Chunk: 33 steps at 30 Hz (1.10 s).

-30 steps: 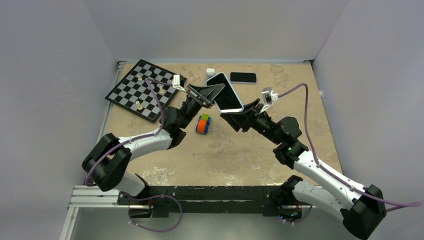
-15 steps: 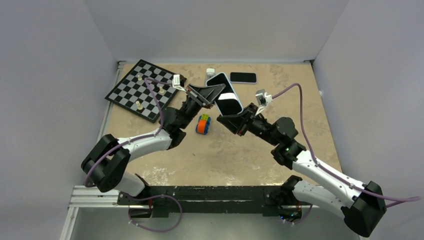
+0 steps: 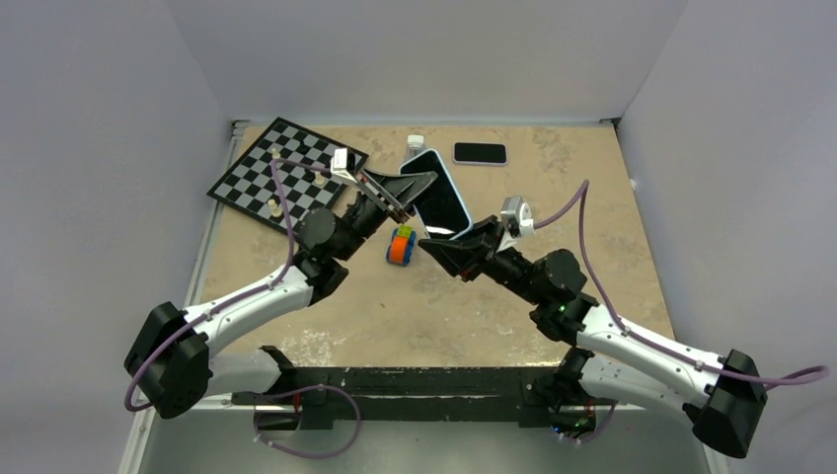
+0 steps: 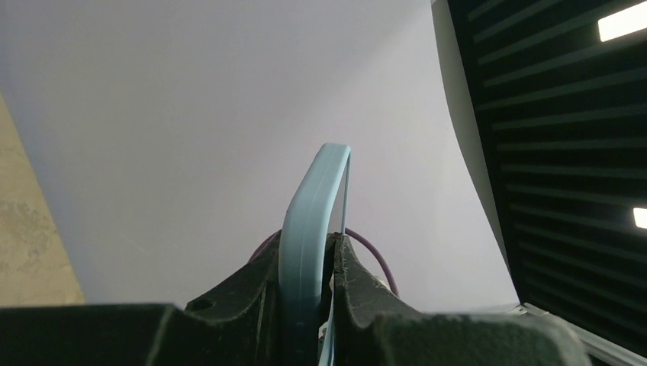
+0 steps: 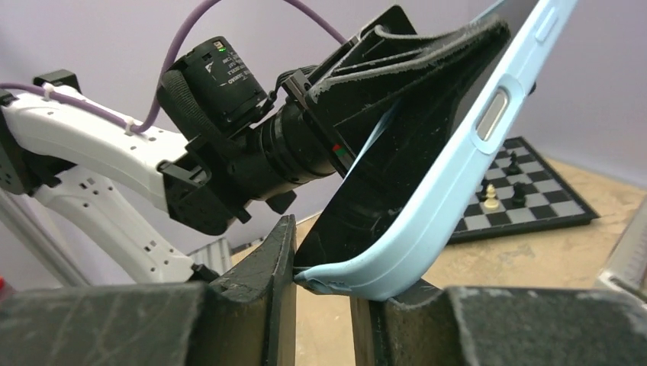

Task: Take the phone out of the phone case
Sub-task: Remove the phone case from the phone.

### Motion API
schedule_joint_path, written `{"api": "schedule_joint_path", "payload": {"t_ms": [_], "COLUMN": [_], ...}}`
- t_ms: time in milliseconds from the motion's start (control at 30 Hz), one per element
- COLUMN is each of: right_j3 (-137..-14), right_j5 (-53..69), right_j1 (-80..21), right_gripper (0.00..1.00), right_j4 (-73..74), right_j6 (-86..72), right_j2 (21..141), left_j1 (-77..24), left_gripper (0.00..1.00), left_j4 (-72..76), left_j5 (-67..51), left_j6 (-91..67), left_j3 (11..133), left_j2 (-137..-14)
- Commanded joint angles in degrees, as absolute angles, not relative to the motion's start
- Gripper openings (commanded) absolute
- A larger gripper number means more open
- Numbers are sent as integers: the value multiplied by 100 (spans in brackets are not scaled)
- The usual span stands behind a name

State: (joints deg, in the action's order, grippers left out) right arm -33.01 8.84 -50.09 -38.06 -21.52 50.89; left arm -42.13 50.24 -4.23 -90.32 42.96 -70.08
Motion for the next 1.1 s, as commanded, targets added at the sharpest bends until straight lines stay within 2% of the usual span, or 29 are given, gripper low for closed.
{"api": "schedule_joint_path", "payload": {"t_ms": [0, 467, 600, 767, 800, 867, 900, 1000, 1067], "right_j3": [-3001, -3071, -2946, -3151, -3102, -2982, -2950, -2994, -3159], "right_j5": [-1555, -2447, -2454, -1534, -1174, -690, -634, -361, 393], "right_j1": [-4563, -5396, -5382, -5371, -5370, -5370, -5370, -5333, -5155], "right_gripper": [0, 0, 0, 1, 9, 33, 42, 54, 59], "right_j4": [-3485, -3636, -3642, -2113, -1837, -1430, -1206, -546, -233], "right_j6": [1106, 2511, 2047, 633, 385, -274, -622, -1489, -1950], "right_j2": [5100, 5611, 5325, 4883, 4742, 4436, 4276, 3872, 3794], "left_j1": [-4220, -4197, -4160, -4011, -3958, -3818, -3754, -3609, -3524], "left_gripper": [0, 0, 0, 0, 0, 0, 0, 0, 0], "left_j4": [4362, 3646, 3674, 4011, 4027, 3904, 3853, 3705, 3852], "left_j5": [-881, -1608, -1680, -1804, -1795, -1803, -1799, -1730, -1824], "left_j6": [-9835, -9438, -9254, -8671, -8386, -8019, -7712, -7248, -7190], "left_j3": [4503, 4915, 4987, 4963, 4938, 4916, 4921, 4915, 4917], "left_j2": [-6609, -6627, -6586, -6590, -6528, -6391, -6313, -6180, -6230]}}
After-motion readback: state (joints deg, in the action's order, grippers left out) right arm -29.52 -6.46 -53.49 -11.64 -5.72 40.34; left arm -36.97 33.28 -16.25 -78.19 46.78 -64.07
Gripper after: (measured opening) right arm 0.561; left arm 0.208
